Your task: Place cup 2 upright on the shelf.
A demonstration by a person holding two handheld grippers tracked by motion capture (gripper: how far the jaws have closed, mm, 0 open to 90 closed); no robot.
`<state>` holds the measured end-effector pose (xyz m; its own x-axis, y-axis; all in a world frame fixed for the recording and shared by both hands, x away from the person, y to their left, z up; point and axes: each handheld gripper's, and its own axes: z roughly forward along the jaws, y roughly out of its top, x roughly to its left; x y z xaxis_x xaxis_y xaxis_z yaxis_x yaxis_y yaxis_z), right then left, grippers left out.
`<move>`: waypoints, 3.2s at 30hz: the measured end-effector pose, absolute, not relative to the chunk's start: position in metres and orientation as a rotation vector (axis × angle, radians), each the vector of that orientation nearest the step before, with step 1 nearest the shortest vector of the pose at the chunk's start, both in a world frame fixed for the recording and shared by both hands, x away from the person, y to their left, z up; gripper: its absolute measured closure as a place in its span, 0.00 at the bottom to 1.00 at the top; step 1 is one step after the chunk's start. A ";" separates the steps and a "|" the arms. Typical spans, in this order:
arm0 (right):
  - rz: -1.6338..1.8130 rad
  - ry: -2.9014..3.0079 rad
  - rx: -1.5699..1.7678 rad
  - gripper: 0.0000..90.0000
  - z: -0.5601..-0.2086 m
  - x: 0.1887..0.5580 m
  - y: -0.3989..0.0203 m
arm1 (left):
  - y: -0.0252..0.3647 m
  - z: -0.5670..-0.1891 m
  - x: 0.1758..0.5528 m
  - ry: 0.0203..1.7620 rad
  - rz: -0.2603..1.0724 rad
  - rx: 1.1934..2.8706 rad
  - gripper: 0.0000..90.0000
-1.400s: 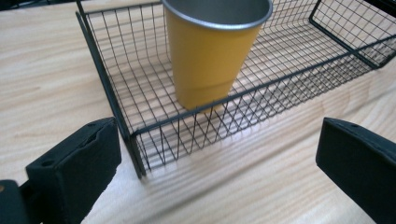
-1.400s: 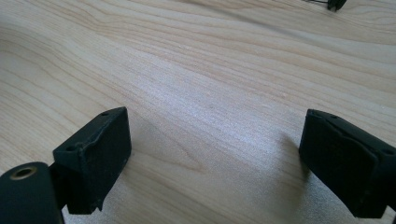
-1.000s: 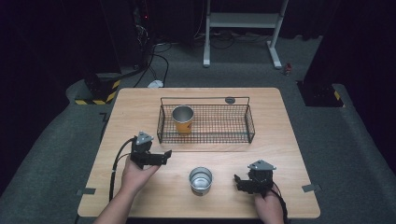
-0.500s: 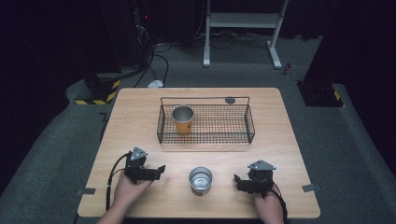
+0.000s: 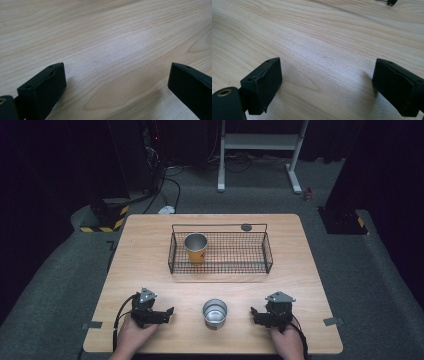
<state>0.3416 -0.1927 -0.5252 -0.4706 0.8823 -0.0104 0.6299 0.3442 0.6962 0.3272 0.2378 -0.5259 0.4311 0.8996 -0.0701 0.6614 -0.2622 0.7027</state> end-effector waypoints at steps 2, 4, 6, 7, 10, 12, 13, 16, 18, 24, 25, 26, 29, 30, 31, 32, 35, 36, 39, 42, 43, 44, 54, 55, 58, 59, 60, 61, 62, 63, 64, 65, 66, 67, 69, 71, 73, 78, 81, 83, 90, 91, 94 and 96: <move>0.896 2.228 1.331 0.10 -0.525 0.342 -0.193 | 0.238 -0.526 0.328 1.319 0.466 2.009 0.02; 0.895 2.229 1.329 0.10 -0.525 0.342 -0.193 | 0.235 -0.528 0.328 1.308 0.489 2.025 0.01; 0.896 2.231 1.324 0.10 -0.525 0.341 -0.193 | 0.232 -0.529 0.328 1.296 0.521 2.053 0.01; 0.897 2.231 1.325 0.10 -0.525 0.341 -0.193 | 0.231 -0.529 0.328 1.288 0.530 2.063 0.01; 0.900 2.235 1.320 0.10 -0.525 0.341 -0.194 | 0.231 -0.530 0.330 1.271 0.545 2.060 0.01; 0.901 2.238 1.316 0.10 -0.525 0.341 -0.194 | 0.229 -0.530 0.330 1.276 0.543 2.054 0.01; 0.903 2.240 1.321 0.10 -0.525 0.341 -0.194 | 0.229 -0.531 0.331 1.276 0.538 2.053 0.01; 0.902 2.240 1.319 0.10 -0.525 0.341 -0.194 | 0.229 -0.530 0.332 1.279 0.537 2.054 0.00; 0.902 2.242 1.316 0.10 -0.525 0.341 -0.194 | 0.229 -0.530 0.334 1.275 0.536 2.057 0.00; 0.906 2.237 1.315 0.12 -0.525 0.341 -0.195 | 0.229 -0.530 0.336 1.274 0.534 2.056 0.00; 0.907 2.234 1.312 0.13 -0.525 0.341 -0.196 | 0.229 -0.530 0.336 1.274 0.534 2.055 0.00; 0.914 2.230 1.329 0.13 -0.524 0.340 -0.196 | 0.229 -0.530 0.336 1.274 0.534 2.056 0.00; 0.935 2.219 1.303 0.13 -0.521 0.338 -0.196 | 0.229 -0.530 0.336 1.274 0.534 2.056 0.00; 0.937 2.216 1.300 0.13 -0.520 0.338 -0.195 | 0.229 -0.530 0.336 1.275 0.534 2.055 0.00; 0.940 2.215 1.299 0.12 -0.519 0.337 -0.195 | 0.229 -0.530 0.336 1.275 0.534 2.055 0.00; 0.944 2.215 1.284 0.12 -0.518 0.337 -0.195 | 0.229 -0.530 0.336 1.277 0.535 2.054 0.00; 0.968 2.202 1.278 0.12 -0.514 0.336 -0.194 | 0.228 -0.530 0.334 1.294 0.547 2.047 0.00; 0.974 2.200 1.266 0.12 -0.512 0.335 -0.193 | 0.228 -0.530 0.334 1.296 0.547 2.046 0.00; 1.005 2.187 1.244 0.11 -0.506 0.332 -0.193 | 0.228 -0.530 0.334 1.298 0.546 2.043 0.00; 1.031 2.182 1.222 0.11 -0.503 0.330 -0.193 | 0.228 -0.530 0.334 1.298 0.546 2.043 0.00; 1.036 2.185 1.213 0.11 -0.502 0.329 -0.192 | 0.228 -0.530 0.334 1.298 0.547 2.043 0.00; 1.048 2.187 1.205 0.11 -0.501 0.328 -0.192 | 0.228 -0.531 0.334 1.300 0.547 2.040 0.00; 1.100 2.218 1.167 0.11 -0.496 0.314 -0.180 | 0.228 -0.531 0.335 1.305 0.546 2.038 0.00; 1.105 2.219 1.165 0.11 -0.496 0.312 -0.178 | 0.228 -0.531 0.335 1.304 0.548 2.039 0.00; 1.123 2.232 1.146 0.11 -0.496 0.309 -0.173 | 0.228 -0.530 0.335 1.304 0.548 2.042 0.00; 1.127 2.238 1.134 0.11 -0.496 0.308 -0.172 | 0.228 -0.530 0.335 1.304 0.548 2.041 0.00; 1.130 2.242 1.126 0.11 -0.495 0.307 -0.170 | 0.228 -0.530 0.335 1.304 0.548 2.041 0.00; 1.134 2.247 1.126 0.12 -0.495 0.306 -0.168 | 0.228 -0.530 0.335 1.304 0.548 2.041 0.00; 1.142 2.250 1.124 0.12 -0.495 0.305 -0.166 | 0.228 -0.530 0.335 1.305 0.549 2.041 0.00; 1.150 2.260 1.118 0.12 -0.494 0.304 -0.165 | 0.228 -0.530 0.335 1.305 0.550 2.041 0.00; 1.159 2.267 1.113 0.12 -0.493 0.303 -0.164 | 0.228 -0.530 0.335 1.308 0.550 2.038 0.00; 1.168 2.274 1.112 0.12 -0.493 0.302 -0.163 | 0.228 -0.530 0.335 1.307 0.551 2.040 0.00; 1.173 2.277 1.096 0.12 -0.492 0.301 -0.163 | 0.228 -0.530 0.335 1.307 0.550 2.040 0.00; 1.180 2.280 1.088 0.12 -0.491 0.300 -0.162 | 0.228 -0.530 0.335 1.306 0.550 2.040 0.00; 1.197 2.285 1.077 0.12 -0.490 0.297 -0.160 | 0.228 -0.530 0.335 1.311 0.549 2.039 0.00; 1.200 2.291 1.056 0.12 -0.490 0.295 -0.157 | 0.227 -0.530 0.336 1.319 0.555 2.035 0.00; 1.208 2.303 1.052 0.12 -0.490 0.293 -0.154 | 0.226 -0.530 0.337 1.326 0.557 2.032 0.00; 1.233 2.332 1.023 0.12 -0.489 0.290 -0.147 | 0.226 -0.530 0.337 1.327 0.557 2.031 0.00; 1.242 2.352 0.998 0.12 -0.489 0.287 -0.140 | 0.226 -0.530 0.337 1.327 0.557 2.031 0.00; 1.246 2.360 0.988 0.12 -0.489 0.286 -0.136 | 0.226 -0.530 0.337 1.327 0.557 2.032 0.00; 1.262 2.387 0.952 0.11 -0.490 0.285 -0.124 | 0.226 -0.530 0.337 1.327 0.557 2.031 0.00; 1.263 2.387 0.948 0.11 -0.491 0.285 -0.123 | 0.226 -0.530 0.337 1.327 0.557 2.031 0.00; 1.268 2.389 0.942 0.11 -0.491 0.285 -0.119 | 0.226 -0.530 0.337 1.327 0.557 2.031 0.00; 1.268 2.391 0.938 0.11 -0.492 0.285 -0.117 | 0.226 -0.530 0.337 1.327 0.557 2.031 0.00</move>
<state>0.2847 -0.1167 -0.4920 -0.7514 0.6575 0.0559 0.4152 0.4053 0.8144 0.3366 0.2256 -0.5303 0.4003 0.9164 0.0037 0.6448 -0.2846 0.7094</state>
